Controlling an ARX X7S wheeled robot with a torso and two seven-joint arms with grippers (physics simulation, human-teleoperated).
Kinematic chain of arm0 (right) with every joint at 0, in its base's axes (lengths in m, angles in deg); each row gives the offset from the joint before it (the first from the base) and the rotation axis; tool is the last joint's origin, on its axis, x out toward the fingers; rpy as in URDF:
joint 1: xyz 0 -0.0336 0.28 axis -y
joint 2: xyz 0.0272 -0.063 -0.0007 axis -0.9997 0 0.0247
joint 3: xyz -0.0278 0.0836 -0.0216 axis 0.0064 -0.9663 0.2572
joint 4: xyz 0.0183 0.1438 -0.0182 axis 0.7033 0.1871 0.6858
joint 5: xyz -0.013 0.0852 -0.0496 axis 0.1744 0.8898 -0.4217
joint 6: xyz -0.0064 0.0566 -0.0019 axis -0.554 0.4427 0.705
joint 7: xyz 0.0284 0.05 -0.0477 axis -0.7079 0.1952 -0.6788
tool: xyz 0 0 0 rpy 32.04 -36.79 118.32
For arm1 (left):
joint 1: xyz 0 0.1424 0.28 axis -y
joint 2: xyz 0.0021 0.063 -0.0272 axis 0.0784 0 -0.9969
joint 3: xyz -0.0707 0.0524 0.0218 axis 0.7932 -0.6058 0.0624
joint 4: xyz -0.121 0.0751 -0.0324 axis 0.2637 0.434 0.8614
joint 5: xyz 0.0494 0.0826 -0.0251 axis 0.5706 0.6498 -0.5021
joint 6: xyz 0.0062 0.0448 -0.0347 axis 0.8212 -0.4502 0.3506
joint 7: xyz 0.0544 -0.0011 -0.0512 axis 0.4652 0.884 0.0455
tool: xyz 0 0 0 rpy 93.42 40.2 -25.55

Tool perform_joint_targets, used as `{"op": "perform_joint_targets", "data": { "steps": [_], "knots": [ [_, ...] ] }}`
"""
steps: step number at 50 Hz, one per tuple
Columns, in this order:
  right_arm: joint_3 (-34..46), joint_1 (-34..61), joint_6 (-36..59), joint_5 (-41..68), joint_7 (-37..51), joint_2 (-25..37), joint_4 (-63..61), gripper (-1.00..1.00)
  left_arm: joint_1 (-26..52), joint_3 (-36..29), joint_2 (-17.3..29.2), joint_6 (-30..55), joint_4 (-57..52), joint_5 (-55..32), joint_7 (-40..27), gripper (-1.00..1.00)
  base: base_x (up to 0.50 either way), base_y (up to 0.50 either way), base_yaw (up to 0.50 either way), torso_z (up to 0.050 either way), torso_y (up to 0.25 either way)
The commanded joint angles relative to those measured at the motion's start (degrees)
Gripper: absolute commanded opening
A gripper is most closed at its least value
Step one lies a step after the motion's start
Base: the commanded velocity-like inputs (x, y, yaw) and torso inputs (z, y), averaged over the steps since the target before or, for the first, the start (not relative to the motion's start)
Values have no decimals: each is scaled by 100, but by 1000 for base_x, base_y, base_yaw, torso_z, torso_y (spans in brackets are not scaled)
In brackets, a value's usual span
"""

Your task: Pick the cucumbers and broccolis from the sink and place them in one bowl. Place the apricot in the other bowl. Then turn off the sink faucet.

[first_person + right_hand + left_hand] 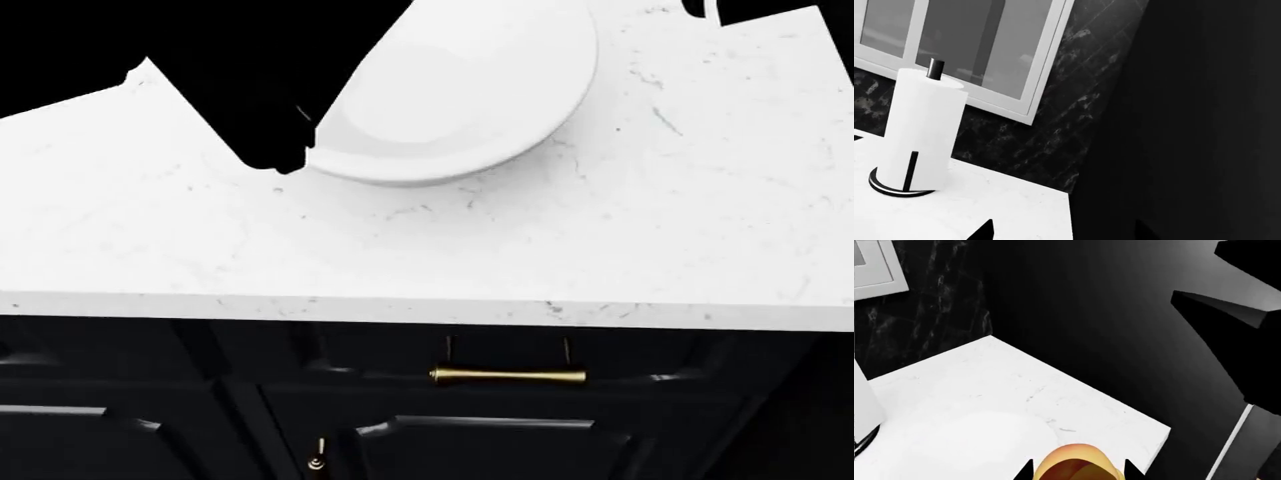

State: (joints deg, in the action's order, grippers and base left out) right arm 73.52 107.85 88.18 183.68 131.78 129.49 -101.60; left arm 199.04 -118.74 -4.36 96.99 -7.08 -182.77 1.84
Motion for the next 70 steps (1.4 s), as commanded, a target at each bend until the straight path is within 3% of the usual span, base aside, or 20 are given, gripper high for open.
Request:
{"op": "perform_joint_targets", "data": {
  "steps": [1,16,34,70],
  "knots": [
    [-142,-102,-77,-218,-158,-128,-22,100,283,143,-414,174,583,-345,354,-100,0,0,0,0,0],
    [-193,-181,-162,-207,-194,-14,-86,100,623,16,-901,405,1284,-331,570,-100,0,0,0,0,1],
    [-186,-205,-203,-185,-187,38,-123,100,280,-390,-1198,462,2002,201,975,-100,0,0,0,0,0],
    [-105,-117,-210,-193,-214,-4,-81,100,-9,-764,-1266,437,2740,828,1293,-100,0,0,0,0,0]
  ]
}}
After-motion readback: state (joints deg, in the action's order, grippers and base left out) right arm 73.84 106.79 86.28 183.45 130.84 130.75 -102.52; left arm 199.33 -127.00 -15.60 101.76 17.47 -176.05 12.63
